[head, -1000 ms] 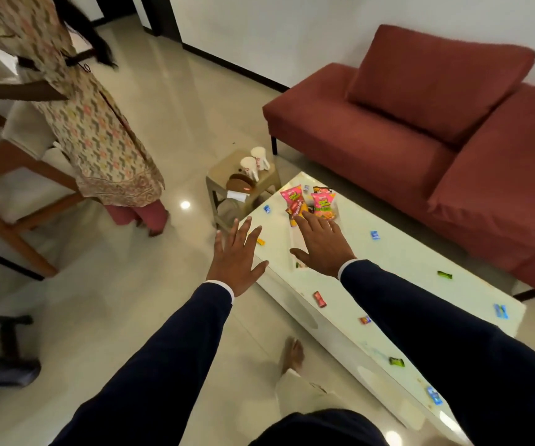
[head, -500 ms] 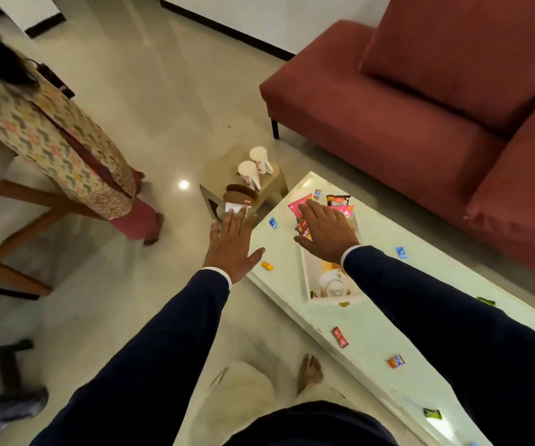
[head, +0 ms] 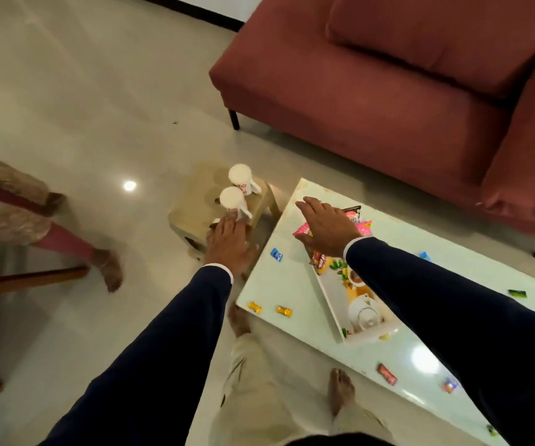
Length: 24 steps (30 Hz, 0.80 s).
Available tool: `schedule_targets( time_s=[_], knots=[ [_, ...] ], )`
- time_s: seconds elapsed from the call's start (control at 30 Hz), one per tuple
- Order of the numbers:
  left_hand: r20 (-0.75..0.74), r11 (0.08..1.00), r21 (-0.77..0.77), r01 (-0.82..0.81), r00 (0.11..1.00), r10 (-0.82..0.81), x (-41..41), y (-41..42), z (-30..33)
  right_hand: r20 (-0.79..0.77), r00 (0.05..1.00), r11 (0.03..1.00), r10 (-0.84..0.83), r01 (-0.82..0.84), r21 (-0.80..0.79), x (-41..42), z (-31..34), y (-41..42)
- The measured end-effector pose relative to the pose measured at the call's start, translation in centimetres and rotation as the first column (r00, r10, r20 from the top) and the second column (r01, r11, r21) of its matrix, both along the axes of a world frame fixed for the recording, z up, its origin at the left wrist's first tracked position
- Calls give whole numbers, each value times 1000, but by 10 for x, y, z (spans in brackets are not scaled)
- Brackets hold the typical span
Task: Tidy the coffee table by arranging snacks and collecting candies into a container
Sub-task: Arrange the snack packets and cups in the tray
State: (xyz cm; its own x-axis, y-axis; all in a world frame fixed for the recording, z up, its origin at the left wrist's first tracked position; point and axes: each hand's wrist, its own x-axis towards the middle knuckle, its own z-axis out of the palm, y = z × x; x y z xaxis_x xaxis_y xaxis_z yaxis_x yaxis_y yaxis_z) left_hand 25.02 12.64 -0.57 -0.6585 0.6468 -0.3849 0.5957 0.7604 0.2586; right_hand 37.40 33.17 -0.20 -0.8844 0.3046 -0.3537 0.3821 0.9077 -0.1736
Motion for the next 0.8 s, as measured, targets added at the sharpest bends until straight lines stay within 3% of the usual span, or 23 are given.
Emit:
schedule_targets(
  time_s=[0.1,0.23,0.37,0.53,0.63,0.8],
  knots=[
    [133,995,57,-81,988,73,-75,19,-36,60,996,997,-65,67,-31,-59,-26,1],
    [145,998,27,-65,988,60,-155,42,-88,69,982,977,-177,184,-107,-138,-62,0],
    [227,998,30,-64,972,55,-195,71,-139,64,990,990,-123,127,-62,-209,-98,2],
    [119,994,-78,70,991,-60,-203,85,-187,80,996,999,-28,24,45,-281,-138,17],
    [13,995,-25,92,996,-91,-200,78,-206,102,994,997,42,-48,55,-307,-163,23],
    [-30,991,107,86,996,-83,-201,65,-224,119,984,991,135,-134,-23,-323,-201,26]
  ],
)
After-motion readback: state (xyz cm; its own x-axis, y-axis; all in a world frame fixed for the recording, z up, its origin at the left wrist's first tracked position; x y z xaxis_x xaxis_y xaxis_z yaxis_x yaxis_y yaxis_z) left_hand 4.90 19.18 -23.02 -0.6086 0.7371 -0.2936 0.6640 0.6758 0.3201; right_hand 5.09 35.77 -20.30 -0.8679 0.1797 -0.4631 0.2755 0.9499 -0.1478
